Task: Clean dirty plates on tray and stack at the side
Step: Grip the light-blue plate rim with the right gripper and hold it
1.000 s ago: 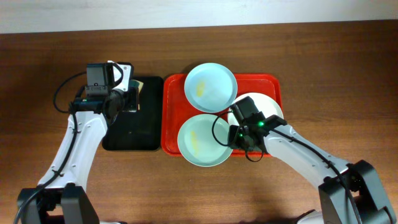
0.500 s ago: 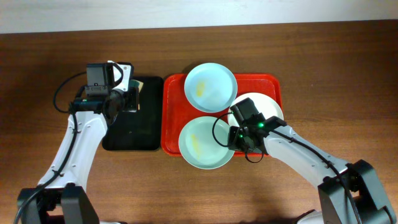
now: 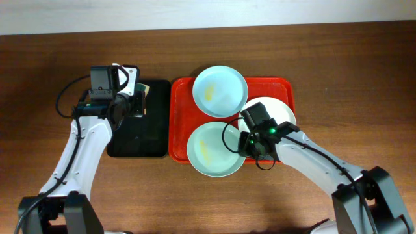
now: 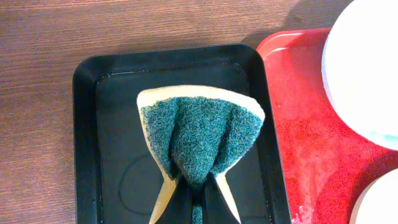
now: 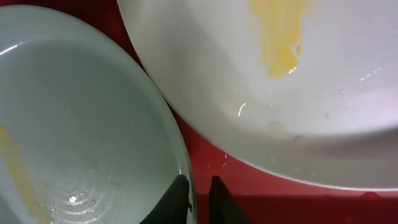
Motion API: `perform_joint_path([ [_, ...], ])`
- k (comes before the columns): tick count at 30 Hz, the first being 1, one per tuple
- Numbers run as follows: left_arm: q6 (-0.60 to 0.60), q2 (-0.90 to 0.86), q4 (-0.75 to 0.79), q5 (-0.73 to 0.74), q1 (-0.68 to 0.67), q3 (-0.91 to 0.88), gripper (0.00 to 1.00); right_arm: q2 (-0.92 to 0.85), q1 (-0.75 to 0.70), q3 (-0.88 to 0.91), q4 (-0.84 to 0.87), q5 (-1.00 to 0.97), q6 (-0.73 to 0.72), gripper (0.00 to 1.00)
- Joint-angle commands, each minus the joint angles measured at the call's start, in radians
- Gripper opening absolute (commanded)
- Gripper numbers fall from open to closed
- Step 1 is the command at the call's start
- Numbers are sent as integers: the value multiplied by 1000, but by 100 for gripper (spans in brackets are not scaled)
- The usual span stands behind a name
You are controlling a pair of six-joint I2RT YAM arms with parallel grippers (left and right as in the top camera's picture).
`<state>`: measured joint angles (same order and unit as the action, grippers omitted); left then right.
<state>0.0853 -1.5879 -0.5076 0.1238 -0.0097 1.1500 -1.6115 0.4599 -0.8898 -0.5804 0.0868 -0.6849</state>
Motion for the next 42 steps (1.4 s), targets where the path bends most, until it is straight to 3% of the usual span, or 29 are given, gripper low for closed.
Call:
perform_joint_path([
  [1,-10,-3,5,11,0,-3,0,-24,6,10,2,-1,-12,4],
  [17,-10,-3,6,11,0,-3,0,-24,6,10,64,-22,-110,4],
  [37,-10,-4,4,11,0,-3,0,-32,6,10,80,-31,-110,4],
  [42,-74,-4,-12,11,0,-3,0,-32,6,10,80,-32,-109,4],
])
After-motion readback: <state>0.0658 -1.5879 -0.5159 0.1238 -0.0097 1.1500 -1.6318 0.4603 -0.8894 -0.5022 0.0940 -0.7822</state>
